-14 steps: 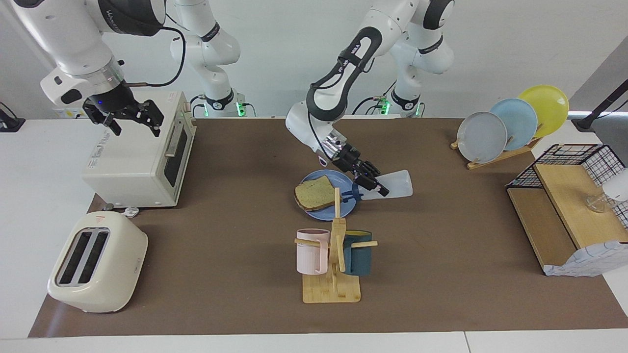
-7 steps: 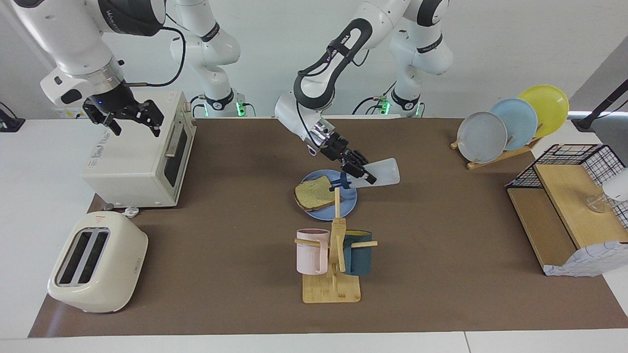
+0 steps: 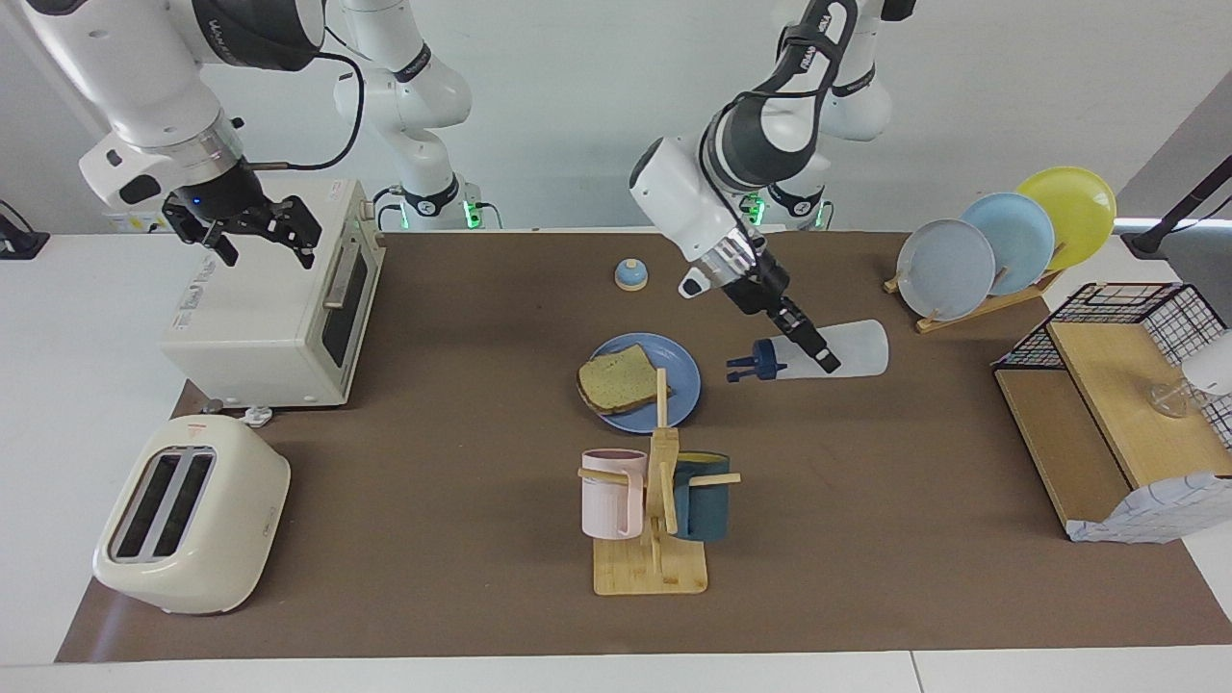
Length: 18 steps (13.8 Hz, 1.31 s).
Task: Put bread on plate and add seasoning
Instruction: 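Carry the bottle back beside the mug rack with the left gripper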
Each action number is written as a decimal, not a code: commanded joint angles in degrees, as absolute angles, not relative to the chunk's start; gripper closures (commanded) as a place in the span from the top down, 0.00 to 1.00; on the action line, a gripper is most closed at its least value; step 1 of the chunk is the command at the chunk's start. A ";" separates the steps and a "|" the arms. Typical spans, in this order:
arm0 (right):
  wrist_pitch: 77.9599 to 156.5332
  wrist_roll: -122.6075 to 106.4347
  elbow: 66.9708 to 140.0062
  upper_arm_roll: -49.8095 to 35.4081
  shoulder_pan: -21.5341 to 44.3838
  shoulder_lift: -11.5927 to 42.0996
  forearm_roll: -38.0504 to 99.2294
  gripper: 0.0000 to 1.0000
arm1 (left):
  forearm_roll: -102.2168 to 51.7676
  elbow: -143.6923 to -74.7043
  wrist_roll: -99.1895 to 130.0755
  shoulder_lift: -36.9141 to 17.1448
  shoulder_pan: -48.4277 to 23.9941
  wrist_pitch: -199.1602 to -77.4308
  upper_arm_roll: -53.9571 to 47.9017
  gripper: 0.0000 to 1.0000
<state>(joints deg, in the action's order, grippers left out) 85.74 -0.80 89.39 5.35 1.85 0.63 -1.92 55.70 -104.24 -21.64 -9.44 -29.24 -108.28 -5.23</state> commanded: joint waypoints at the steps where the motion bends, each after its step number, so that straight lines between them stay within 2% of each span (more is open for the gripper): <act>1: 86.22 -1.85 90.44 4.92 0.88 -0.18 -1.23 1.00 | 44.45 -104.94 -20.22 -8.53 -22.97 -117.21 -5.45 0.00; 5: 86.31 -1.85 90.44 4.92 0.88 -0.18 -1.23 1.00 | 29.75 -105.46 -13.64 -8.44 -14.52 -130.31 -5.36 0.00; 9: 86.31 -1.85 90.44 4.92 0.88 -0.18 -1.23 1.00 | 18.74 -107.48 -9.07 -9.14 -9.59 -143.13 -5.36 0.00; 13: 86.22 -1.85 90.44 4.92 0.88 -0.18 -1.23 1.00 | 15.56 -118.72 0.85 -8.44 -5.63 -166.68 -5.36 0.00; 18: 86.22 -1.85 90.44 4.92 0.88 -0.18 -1.23 1.00 | 15.56 -123.48 8.69 -11.50 -4.22 -182.70 -5.36 0.00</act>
